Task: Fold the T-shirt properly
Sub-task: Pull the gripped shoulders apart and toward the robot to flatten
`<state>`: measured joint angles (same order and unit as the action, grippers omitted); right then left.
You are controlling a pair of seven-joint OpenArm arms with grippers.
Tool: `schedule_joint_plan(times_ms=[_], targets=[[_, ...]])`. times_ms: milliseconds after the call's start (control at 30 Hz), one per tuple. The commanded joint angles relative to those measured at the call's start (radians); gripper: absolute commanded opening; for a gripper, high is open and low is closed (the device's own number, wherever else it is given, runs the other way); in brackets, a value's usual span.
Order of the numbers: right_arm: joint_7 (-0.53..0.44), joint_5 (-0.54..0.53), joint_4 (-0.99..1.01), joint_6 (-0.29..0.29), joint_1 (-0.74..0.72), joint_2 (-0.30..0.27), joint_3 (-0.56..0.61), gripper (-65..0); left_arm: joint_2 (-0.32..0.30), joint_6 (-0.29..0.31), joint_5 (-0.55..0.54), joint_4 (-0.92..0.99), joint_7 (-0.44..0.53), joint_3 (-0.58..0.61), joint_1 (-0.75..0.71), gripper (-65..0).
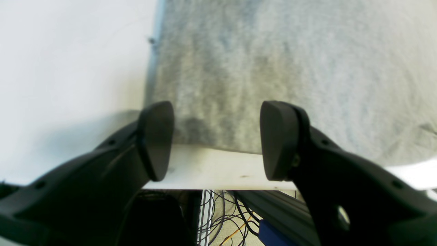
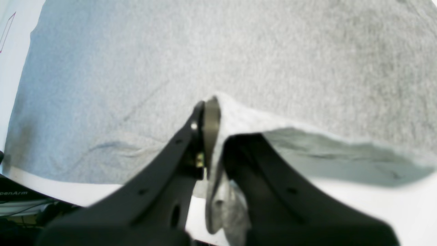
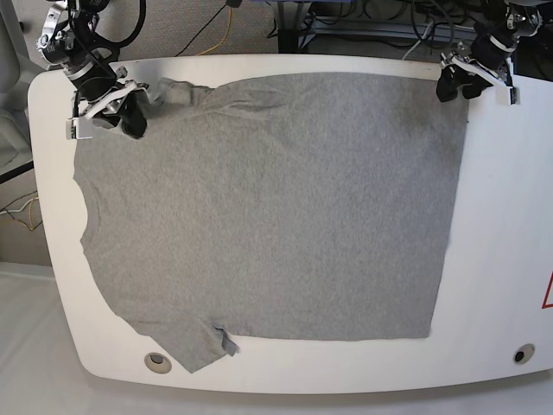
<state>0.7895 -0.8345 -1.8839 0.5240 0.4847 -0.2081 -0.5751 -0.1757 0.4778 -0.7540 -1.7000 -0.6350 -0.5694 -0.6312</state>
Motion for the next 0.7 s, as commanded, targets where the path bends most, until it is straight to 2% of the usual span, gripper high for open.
schedule_joint_plan(times_ms=[0, 400, 667], targets=[[-0.023, -0.018, -0.023, 0.006, -0.002, -0.011, -0.006, -65.0, -0.014, 0.012, -0.019, -0.011, 0.022, -0.007, -0.006, -27.1], [-0.02, -0.016, -0.024, 0.004, -0.001, -0.01, -0.006, -65.0, -0.011, 0.07, -0.022, 0.02, 0.023, -0.02, 0.019, -26.7], [-0.022, -0.017, -0.024, 0.004, -0.001, -0.01, -0.005, -65.0, 0.0, 0.074, 0.007, 0.015, 0.027, -0.03, 0.031, -26.6]])
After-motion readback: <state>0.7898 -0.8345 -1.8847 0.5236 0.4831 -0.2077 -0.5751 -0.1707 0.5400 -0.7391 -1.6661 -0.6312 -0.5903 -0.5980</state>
